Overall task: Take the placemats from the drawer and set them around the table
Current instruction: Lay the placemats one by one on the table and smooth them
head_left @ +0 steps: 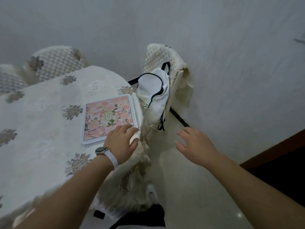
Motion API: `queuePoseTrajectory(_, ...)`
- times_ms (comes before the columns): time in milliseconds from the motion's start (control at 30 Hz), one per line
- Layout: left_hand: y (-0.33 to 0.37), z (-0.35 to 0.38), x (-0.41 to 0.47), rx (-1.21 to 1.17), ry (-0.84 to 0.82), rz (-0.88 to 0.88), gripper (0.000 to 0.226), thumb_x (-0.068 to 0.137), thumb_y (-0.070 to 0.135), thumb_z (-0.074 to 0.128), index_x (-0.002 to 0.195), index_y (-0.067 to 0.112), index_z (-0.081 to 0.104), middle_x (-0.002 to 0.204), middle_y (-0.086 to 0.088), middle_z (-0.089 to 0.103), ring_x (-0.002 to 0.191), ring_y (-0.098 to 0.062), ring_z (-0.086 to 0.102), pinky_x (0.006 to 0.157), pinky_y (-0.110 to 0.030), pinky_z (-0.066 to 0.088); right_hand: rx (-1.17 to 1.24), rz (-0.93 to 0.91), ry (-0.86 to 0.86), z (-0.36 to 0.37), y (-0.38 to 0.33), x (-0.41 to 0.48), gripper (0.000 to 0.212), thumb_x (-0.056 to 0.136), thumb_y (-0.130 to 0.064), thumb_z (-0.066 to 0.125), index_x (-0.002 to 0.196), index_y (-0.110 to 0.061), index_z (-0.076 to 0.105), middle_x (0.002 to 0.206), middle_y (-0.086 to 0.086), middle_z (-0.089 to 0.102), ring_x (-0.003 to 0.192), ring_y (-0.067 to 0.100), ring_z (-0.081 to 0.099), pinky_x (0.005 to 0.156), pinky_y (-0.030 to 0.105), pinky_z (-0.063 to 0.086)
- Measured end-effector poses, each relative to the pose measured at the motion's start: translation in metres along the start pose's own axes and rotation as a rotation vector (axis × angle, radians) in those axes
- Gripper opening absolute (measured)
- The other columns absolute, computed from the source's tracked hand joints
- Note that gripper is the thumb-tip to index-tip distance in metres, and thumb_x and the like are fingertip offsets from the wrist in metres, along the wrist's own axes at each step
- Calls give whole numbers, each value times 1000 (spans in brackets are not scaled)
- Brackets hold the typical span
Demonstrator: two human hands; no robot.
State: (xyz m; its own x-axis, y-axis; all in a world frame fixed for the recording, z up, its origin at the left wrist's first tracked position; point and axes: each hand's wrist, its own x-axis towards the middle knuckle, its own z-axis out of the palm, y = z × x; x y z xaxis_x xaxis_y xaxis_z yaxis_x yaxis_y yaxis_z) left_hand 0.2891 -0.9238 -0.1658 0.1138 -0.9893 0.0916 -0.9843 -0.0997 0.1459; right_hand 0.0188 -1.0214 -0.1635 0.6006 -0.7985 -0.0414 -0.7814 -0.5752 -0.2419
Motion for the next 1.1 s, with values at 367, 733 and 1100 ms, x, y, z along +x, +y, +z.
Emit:
queuePoseTrajectory(367, -105, 48, 93, -84, -94, -155, 42, 93, 41, 47, 132, 25, 52, 139, -3, 51, 125, -27, 45, 97, -43, 42, -100, -93, -96, 1, 1, 143, 47, 96, -48, 45, 134, -22, 55, 130, -4, 56, 114, 19, 53, 94, 34, 44)
queuePoseTrajectory(733, -219, 78, 91, -87, -195, -447, 45, 91, 41, 47, 132, 25, 52, 136, -3, 53, 120, -27, 49, 91, -40, 45, 22, -150, -277, 51, -59, 265, 43, 96, -41, 51, 132, -18, 56, 123, 0, 56, 110, 20, 53, 87, 35, 46)
queuePoseTrajectory(1100, -260, 98, 84, -150, -236, -737, 45, 89, 40, 46, 132, 26, 48, 138, -3, 48, 120, -29, 48, 90, -42, 45, 68, -106, -492, 104, -81, 323, 53, 97, -39, 51, 141, -11, 44, 137, 10, 48, 114, 26, 53, 89, 36, 44)
